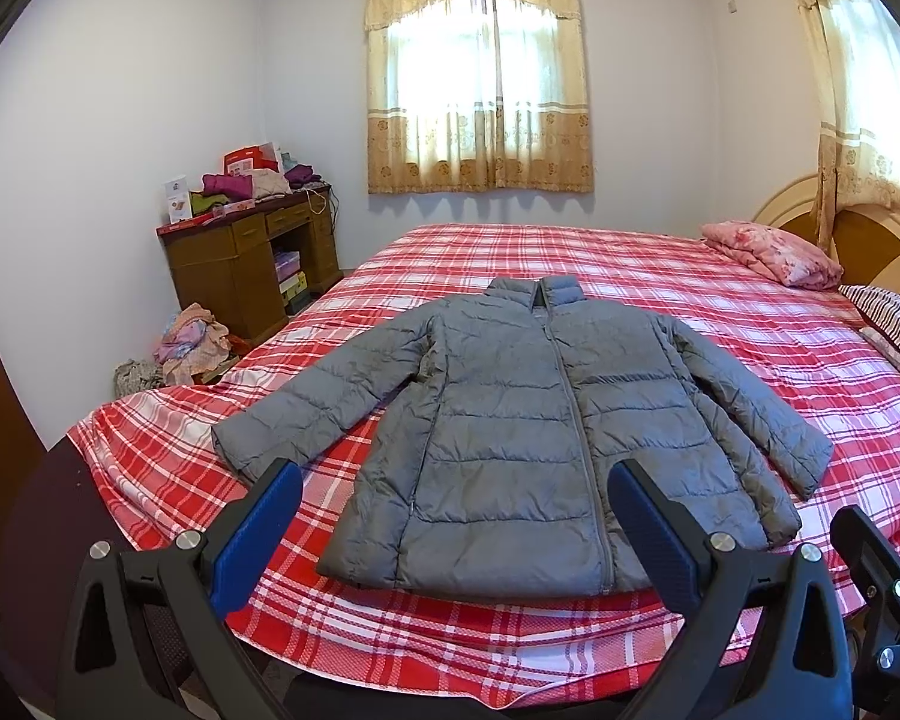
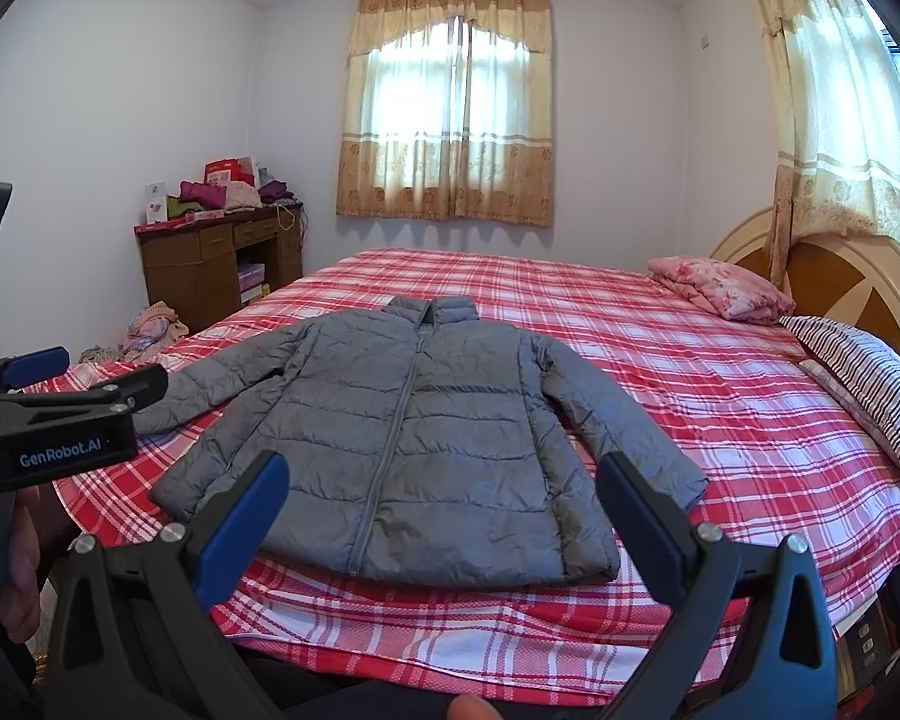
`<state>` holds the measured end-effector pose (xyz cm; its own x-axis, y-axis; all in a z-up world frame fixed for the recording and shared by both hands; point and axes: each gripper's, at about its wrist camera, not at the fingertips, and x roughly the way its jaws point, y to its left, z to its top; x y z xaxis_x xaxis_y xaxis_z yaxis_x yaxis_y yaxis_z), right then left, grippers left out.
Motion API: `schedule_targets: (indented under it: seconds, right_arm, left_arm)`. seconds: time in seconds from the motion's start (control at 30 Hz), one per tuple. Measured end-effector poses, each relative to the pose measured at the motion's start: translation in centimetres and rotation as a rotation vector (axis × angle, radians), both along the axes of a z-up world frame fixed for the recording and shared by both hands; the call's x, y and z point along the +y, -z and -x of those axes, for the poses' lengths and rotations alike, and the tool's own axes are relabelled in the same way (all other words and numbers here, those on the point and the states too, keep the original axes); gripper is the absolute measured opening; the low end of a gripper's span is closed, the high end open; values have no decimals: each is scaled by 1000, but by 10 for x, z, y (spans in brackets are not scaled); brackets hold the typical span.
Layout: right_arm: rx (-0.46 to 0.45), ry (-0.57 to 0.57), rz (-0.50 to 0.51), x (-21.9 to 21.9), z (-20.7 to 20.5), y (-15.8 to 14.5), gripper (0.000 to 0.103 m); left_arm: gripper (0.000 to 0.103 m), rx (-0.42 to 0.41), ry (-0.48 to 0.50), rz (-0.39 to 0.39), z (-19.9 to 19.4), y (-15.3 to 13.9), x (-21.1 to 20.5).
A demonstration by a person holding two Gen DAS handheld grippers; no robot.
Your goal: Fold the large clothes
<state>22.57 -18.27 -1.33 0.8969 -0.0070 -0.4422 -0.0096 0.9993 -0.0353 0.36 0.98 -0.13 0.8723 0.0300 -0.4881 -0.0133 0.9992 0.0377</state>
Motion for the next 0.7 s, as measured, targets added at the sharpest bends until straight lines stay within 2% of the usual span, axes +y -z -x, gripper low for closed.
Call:
schedule_targets:
  seconds: [0.7]
  right_arm:
    - [9,-3,0,3,-2,1,103]
  left_arm:
    - [102,-7,-12,5,-3,0,3]
